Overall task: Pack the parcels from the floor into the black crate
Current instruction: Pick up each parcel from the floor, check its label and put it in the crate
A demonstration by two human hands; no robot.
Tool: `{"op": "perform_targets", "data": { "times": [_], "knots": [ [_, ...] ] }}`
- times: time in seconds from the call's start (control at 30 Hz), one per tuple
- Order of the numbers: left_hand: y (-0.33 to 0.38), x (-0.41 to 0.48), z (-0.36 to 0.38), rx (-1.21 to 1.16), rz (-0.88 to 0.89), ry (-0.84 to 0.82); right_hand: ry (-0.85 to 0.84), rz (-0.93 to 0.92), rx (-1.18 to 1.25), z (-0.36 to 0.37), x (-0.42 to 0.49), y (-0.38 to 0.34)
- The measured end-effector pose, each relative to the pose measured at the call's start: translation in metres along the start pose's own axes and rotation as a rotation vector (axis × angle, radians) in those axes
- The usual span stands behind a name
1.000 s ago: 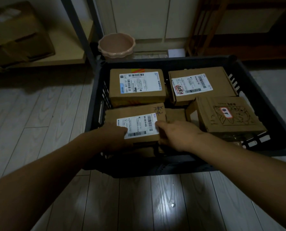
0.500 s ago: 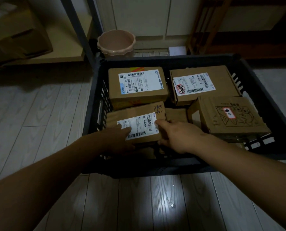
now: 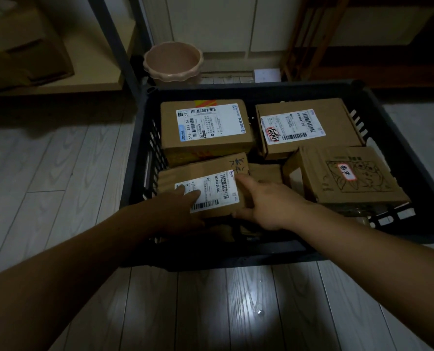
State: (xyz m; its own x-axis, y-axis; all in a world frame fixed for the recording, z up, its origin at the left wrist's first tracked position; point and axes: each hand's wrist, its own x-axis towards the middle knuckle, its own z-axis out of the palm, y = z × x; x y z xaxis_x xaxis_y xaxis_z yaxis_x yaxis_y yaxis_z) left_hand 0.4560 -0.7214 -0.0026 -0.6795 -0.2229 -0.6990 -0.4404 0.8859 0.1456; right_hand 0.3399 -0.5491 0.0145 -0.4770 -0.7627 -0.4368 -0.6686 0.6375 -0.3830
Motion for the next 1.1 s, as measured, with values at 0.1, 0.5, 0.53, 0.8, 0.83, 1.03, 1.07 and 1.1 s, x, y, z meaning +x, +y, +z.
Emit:
{"op": "perform_targets", "data": {
  "times": [0.1, 0.5, 0.53, 0.8, 0.83, 1.03, 1.07, 1.1],
  "knots": [
    [0.0, 0.002, 0.0, -0.021, -0.012, -0.009, 0.002, 0.02, 0.092, 0.001, 0.001, -0.001],
    [0.003, -0.007, -0.014, -0.356, -0.015, 0.005, 0.032, 0.158, 0.393, -0.021, -0.011, 0.01],
    [0.001, -0.008, -0.016, -0.396, -0.028, 0.004, 0.028, 0.157, 0.415, -0.023, -0.013, 0.011],
    [0.01, -0.043, -0.047, -0.312, 0.02, -0.012, -0.01, 0.116, 0.214, -0.06, -0.036, 0.008],
    [0.013, -0.049, -0.053, -0.264, 0.018, 0.009, 0.001, 0.1, 0.175, -0.066, -0.038, 0.005],
    [0.019, -0.083, -0.084, -0.063, 0.0, 0.151, -0.028, 0.086, 0.129, -0.085, -0.046, 0.002],
    [0.018, -0.085, -0.088, -0.043, -0.004, 0.16, -0.026, 0.082, 0.161, -0.086, -0.047, 0.002],
    [0.018, -0.088, -0.091, -0.025, -0.009, 0.17, -0.021, 0.076, 0.186, -0.085, -0.047, 0.003]
  ]
}}
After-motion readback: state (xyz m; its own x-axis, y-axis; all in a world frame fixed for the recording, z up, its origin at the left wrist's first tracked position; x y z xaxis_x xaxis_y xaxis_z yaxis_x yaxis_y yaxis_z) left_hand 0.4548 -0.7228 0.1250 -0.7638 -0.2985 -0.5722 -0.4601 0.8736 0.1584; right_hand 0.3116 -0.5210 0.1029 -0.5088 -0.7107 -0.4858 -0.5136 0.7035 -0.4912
